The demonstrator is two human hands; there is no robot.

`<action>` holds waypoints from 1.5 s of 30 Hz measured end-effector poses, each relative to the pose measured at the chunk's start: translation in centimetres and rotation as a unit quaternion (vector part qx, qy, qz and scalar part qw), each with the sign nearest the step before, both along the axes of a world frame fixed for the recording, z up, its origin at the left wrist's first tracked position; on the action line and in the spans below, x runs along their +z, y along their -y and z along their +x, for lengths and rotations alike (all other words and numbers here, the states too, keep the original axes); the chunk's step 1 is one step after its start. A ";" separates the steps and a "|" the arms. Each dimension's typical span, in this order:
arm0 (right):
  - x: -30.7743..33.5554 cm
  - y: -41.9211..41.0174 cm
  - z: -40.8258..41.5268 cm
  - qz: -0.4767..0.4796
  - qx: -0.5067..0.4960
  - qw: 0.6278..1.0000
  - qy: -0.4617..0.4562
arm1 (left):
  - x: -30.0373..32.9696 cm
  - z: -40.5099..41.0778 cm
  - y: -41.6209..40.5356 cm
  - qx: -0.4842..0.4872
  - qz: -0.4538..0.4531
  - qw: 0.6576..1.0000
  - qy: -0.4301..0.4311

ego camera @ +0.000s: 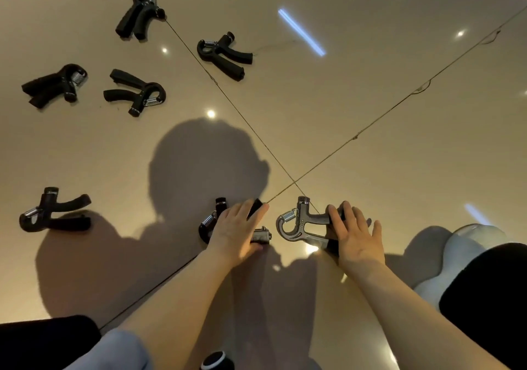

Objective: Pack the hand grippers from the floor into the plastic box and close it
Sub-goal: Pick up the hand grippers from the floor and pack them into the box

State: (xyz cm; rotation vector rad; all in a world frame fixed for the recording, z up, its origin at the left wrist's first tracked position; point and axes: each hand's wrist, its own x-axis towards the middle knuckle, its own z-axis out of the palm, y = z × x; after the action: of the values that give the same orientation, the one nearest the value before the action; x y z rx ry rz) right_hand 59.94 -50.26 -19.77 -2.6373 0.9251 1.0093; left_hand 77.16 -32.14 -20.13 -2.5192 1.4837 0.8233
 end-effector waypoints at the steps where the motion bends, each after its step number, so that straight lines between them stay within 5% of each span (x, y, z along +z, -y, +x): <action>1: -0.1 0.0 0.1 0.001 0.000 1.000 0.001 | -0.5 -0.2 0.0 0.003 0.000 1.000 -0.006; 10: 0.4 -0.9 1.1 -0.037 0.084 0.996 0.012 | -0.9 0.3 0.6 -0.019 0.007 1.000 0.001; 15: 3.5 -4.2 2.2 0.074 0.008 0.997 -0.003 | 2.4 0.3 0.3 -0.011 0.010 0.999 0.036; 22: 11.1 -6.3 2.7 0.116 -0.070 0.986 0.093 | 8.5 -0.2 -3.5 0.056 -0.049 0.997 0.012; 28: 16.3 -10.6 0.3 0.065 -0.108 0.964 0.233 | 14.2 -3.3 -8.1 0.109 -0.193 0.975 -0.007; 37: 26.6 -18.6 -1.3 -0.040 -0.078 0.876 0.475 | 26.0 -4.9 -12.9 0.132 -0.354 0.926 0.010; 45: 38.2 -23.8 -3.0 -0.002 -0.132 0.724 0.677 | 37.7 -4.8 -20.0 0.053 -0.489 0.866 0.085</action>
State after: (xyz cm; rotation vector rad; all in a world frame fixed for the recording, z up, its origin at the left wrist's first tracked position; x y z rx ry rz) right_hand 56.90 -26.45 18.43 -2.1838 0.7484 -0.9627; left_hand 72.39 -12.14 17.54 -3.2074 2.0544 -0.2922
